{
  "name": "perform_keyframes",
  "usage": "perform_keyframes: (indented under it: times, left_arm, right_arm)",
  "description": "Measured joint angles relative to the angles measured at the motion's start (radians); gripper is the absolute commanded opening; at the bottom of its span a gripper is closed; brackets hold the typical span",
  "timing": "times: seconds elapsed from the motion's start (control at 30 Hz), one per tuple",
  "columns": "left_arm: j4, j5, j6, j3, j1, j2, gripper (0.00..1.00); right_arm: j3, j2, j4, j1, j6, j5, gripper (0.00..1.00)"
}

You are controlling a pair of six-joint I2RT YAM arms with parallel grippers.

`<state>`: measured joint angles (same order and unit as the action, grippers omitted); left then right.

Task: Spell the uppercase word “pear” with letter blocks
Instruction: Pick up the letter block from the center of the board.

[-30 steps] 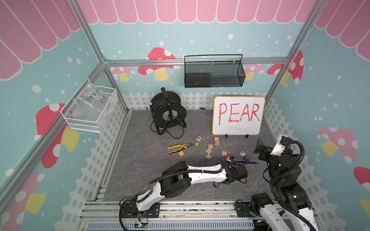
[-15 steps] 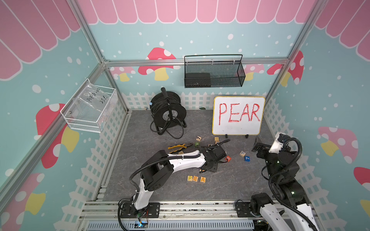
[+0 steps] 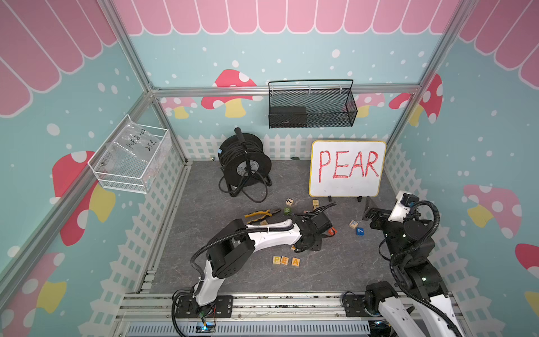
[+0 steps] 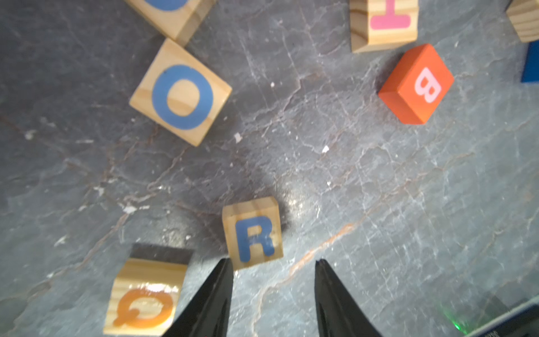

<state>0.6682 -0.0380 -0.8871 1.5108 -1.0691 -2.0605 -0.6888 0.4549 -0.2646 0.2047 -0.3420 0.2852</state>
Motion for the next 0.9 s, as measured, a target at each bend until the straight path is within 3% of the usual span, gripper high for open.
perform_keyframes:
  times: [0.5,0.9]
  left_arm:
    - [0.067,-0.113,0.004,0.066,-0.020,-0.068,0.47]
    - [0.084,-0.153,0.008,0.144,-0.023,-0.090,0.52]
  right_arm:
    - [0.001,0.000,0.001,0.000,0.000,-0.021,1.00]
    - [0.002,0.001,0.001,0.000,0.000,-0.024,0.99]
